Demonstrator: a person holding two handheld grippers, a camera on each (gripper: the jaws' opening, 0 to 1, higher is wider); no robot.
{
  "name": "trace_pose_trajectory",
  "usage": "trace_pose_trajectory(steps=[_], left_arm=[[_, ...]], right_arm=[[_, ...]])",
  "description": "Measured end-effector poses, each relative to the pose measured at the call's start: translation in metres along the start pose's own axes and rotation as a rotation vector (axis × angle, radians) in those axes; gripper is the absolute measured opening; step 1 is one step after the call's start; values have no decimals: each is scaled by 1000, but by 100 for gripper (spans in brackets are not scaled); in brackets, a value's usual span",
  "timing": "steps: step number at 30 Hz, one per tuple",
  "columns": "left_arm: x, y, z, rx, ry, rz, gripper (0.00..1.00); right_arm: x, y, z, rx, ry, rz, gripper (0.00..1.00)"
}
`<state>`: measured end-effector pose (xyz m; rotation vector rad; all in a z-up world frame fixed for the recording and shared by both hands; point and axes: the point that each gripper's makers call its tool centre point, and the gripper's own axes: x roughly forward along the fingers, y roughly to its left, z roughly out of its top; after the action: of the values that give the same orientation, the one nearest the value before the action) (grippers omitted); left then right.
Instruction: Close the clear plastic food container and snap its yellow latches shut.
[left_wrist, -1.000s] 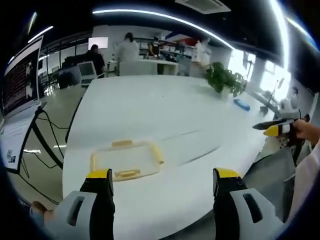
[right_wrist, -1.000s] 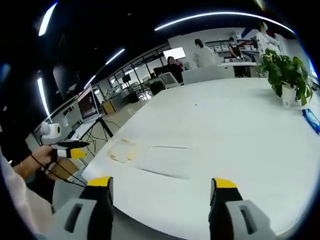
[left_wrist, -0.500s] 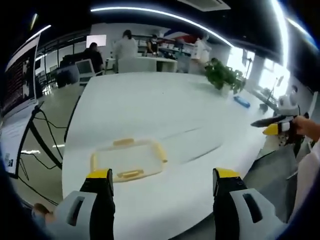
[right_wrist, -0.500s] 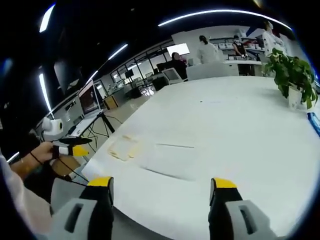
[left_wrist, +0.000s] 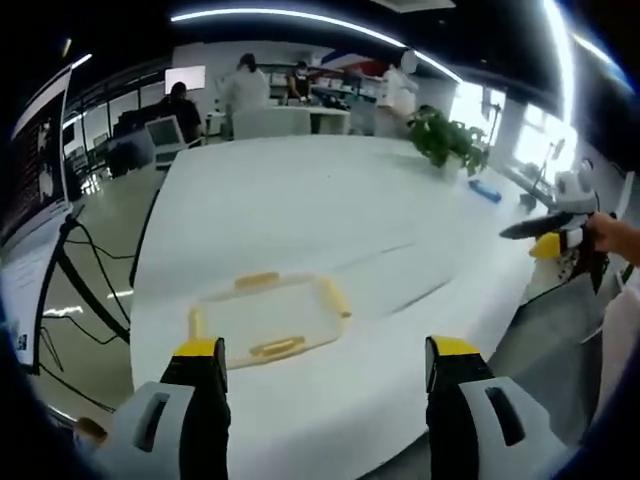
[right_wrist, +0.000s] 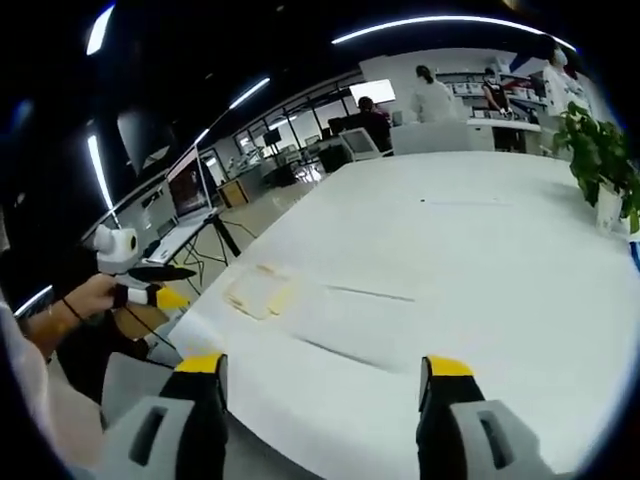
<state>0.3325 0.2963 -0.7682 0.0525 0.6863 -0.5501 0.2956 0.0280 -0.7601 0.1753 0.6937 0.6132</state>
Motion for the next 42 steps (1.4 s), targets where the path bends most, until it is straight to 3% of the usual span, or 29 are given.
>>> trace_pose_trajectory(steps=[19,33,42], left_arm=[[17,21,0,141,85,-24,79],[27,37,-4,187,127,-36,78],[35,48,-8,171,142,-58,76]], right_arm=[[38,24,14,-146,62,87,78],[76,45,30,-244,96,178,76],[102,54,32,-334,151,230,74]])
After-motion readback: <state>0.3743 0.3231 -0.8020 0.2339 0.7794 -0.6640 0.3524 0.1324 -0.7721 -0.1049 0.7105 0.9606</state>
